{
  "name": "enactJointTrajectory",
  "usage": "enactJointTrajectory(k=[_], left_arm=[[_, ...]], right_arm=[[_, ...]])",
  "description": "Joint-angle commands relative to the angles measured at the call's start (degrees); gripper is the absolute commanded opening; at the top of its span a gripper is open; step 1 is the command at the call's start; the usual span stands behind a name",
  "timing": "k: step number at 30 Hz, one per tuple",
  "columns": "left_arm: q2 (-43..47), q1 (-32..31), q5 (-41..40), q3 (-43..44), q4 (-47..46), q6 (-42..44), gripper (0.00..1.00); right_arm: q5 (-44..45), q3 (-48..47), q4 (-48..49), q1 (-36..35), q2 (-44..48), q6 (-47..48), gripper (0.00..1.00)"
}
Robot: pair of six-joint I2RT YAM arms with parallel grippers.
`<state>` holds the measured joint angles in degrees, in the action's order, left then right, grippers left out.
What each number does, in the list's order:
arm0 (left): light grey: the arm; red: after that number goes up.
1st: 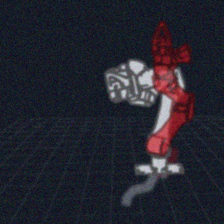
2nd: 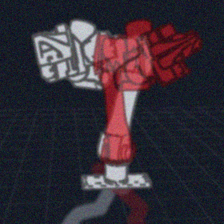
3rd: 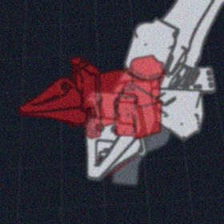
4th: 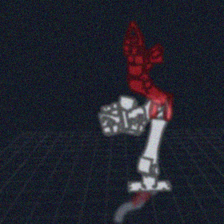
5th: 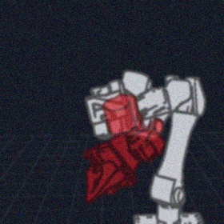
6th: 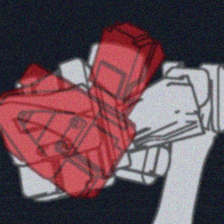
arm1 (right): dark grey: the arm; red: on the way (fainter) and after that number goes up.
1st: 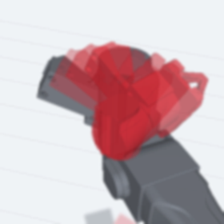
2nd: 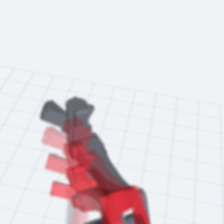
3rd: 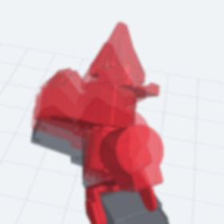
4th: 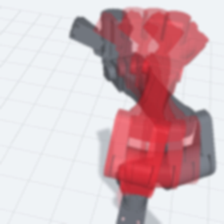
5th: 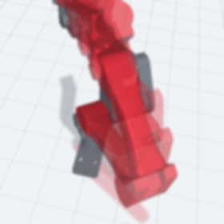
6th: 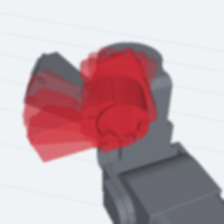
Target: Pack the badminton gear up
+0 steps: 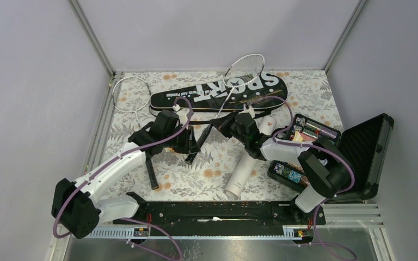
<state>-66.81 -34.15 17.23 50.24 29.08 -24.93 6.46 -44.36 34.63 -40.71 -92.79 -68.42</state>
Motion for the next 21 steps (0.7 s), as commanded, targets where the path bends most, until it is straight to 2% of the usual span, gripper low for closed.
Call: enactJointTrajectory(k=[1,10,13,16,21], left_arm=[[5.10,-0.35,3.39,1.19,-4.30,1.31,0.13],[12.89,-0.39,3.84,1.75,-1.25,3.61,0.64],[14.22,-0.39,2.40,3.53,0.76,6.73,0.66],[13.44,-0.39,0.12,6.67,2.62,13.41,0.66],[6.18,-0.07,-7.30,12.83,2.91,27.06,0.66]], right_arm=[[-0.63,2.00,5.17,0.82,2.96,4.51,0.00],[-0.32,6.34,4.03,1.12,11.19,6.54,0.00],[-0.11,7.65,1.43,1.15,14.81,8.08,0.00],[-0.23,9.36,-0.92,1.38,19.34,9.96,0.00],[1.38,12.16,-9.88,1.52,29.15,14.19,0.00]])
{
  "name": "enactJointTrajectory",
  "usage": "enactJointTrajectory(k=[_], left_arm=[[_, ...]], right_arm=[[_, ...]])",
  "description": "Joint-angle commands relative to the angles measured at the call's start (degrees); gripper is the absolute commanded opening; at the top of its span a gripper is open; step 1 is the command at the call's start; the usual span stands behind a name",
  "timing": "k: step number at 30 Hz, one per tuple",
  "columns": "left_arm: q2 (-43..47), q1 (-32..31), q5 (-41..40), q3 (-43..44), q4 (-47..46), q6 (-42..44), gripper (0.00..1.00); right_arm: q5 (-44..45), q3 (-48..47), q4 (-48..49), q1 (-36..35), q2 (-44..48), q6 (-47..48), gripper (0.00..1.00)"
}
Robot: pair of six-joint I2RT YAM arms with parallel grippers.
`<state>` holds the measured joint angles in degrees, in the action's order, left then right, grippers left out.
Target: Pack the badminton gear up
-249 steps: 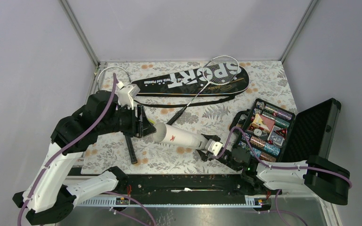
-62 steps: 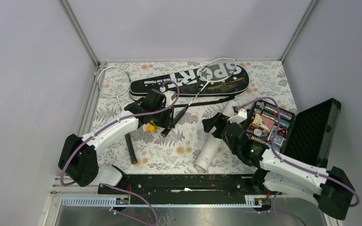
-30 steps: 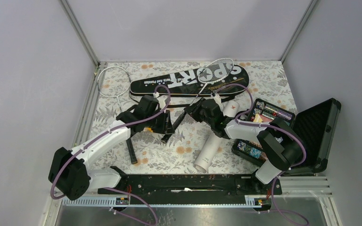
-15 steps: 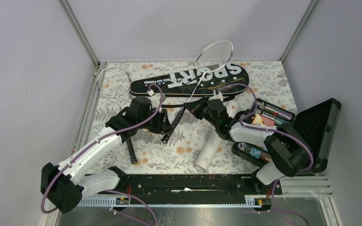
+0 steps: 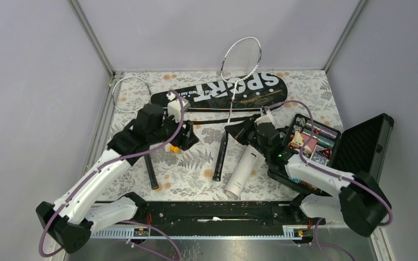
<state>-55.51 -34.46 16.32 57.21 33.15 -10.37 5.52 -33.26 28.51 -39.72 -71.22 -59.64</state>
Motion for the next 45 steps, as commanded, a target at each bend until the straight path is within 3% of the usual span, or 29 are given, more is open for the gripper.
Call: enactJointTrajectory(k=[1,9,17,25,32,34,37,40,45], left_arm=[[-7.47,0.49,-6.10,7.33,-0.97,15.64,0.66],[-25.41,3.79,-5.59,14.63,-7.06,35.05,0.60],[-44.32,10.03,-6.16,24.42,-8.81,49.58,0.59],[-59.81,13.77,-9.34,32.25,-14.78,57.23,0.60],[-67.64,15.06,-11.85,37.61,-14.47,60.92,0.58],[-69.03,15.35,-11.87,38.83,-13.68,61.61,0.50],[-69.56,15.77,-11.21,39.80,-13.16,61.40,0.21],[-68.27,15.82,-9.26,39.50,-12.74,59.92,0.00],[-64.05,15.84,-4.90,39.25,-12.83,53.85,0.00]], right_arm=[[2.86,2.01,-5.61,0.58,10.50,5.70,0.00],[7.48,9.76,-10.81,0.58,28.45,4.27,0.00],[9.21,10.26,-15.52,0.57,38.07,5.65,0.00],[10.50,7.17,-20.50,0.55,43.32,9.48,0.00],[12.77,6.55,-21.64,0.58,44.89,11.74,0.00],[13.23,6.76,-21.16,0.57,44.58,11.82,0.00],[13.36,7.04,-20.46,0.54,43.79,12.02,0.00],[13.41,7.58,-20.00,0.59,43.09,11.60,0.00],[12.28,7.62,-19.90,0.60,41.45,10.23,0.00]])
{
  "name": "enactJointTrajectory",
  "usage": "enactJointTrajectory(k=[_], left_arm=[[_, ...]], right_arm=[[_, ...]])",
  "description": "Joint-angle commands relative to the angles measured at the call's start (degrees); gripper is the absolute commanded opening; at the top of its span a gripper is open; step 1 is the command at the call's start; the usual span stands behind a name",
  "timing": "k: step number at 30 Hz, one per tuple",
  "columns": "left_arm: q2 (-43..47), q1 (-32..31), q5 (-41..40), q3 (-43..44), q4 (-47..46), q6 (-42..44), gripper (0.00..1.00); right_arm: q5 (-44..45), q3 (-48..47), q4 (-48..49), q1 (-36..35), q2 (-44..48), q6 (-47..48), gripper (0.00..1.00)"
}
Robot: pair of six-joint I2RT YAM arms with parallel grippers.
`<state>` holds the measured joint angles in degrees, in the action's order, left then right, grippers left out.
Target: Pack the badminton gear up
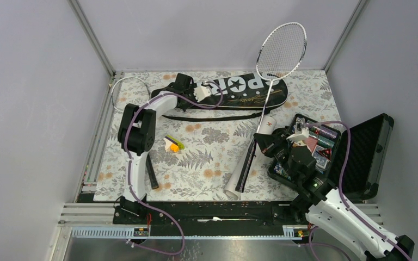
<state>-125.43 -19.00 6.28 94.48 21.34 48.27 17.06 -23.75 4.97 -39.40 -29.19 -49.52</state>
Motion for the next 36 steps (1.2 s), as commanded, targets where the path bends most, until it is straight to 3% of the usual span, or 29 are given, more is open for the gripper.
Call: enactJointTrajectory(k=[1,10,24,36], left_arm=[[6.81,0.37,5.73,2.14,-1.08,-6.19,0.00],[13.14,0.29,10.26,1.37,-2.74,-23.34,0.00],[18.64,0.29,7.72,2.91,-0.35,-43.38,0.00],[24.04,0.04,10.73,-1.51,-4.95,-53.70,0.00]], right_arm=[[0.56,-1.92,3.64,0.24,-0.65,-0.08,0.00],[-0.96,-2.95,-3.99,0.25,-1.22,-4.86,0.00],[-1.16,-9.11,-33.98,0.23,7.09,-15.99,0.00],[-5.82,-12.11,-41.45,0.24,11.35,-19.87,0.00]])
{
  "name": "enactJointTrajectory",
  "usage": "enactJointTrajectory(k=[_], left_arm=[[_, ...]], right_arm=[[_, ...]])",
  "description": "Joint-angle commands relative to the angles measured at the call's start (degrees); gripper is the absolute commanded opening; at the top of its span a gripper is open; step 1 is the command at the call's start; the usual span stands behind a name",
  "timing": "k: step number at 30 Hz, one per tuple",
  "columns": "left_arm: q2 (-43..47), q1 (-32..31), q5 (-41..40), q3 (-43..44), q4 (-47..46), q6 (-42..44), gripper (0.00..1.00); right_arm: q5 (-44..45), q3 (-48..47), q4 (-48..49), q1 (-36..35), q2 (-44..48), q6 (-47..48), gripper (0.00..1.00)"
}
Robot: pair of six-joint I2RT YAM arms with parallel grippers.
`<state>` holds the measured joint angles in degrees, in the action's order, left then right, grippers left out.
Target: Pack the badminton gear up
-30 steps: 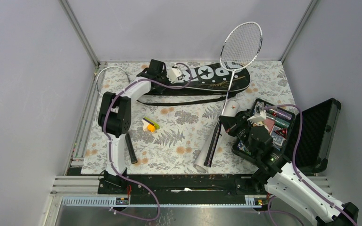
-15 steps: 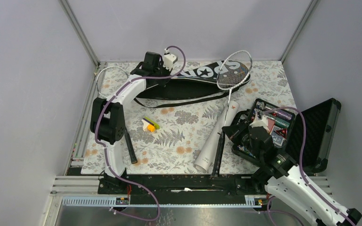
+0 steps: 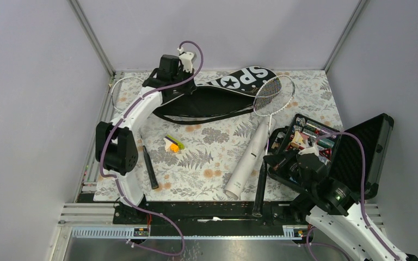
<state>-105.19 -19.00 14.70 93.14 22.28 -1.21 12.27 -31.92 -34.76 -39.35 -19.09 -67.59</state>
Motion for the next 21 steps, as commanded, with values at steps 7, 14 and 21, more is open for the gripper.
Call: enactJointTrajectory(k=[7,14,21], left_arm=[[4.63,-0.74,2.01,-0.87,-5.52,-4.76,0.00],[5.34,-1.16,0.23,-0.35,-5.52,-6.83,0.00],[5.26,-1.46,-1.63,-0.75,-5.62,-8.48,0.00]], right_arm=[[-0.86,-3.77,-3.46,0.20,4.79,-4.39,0.00],[-1.59,-3.56,-4.17,0.24,4.60,-6.13,0.00],[1.58,-3.83,-4.75,0.21,5.47,-7.32,0.00]])
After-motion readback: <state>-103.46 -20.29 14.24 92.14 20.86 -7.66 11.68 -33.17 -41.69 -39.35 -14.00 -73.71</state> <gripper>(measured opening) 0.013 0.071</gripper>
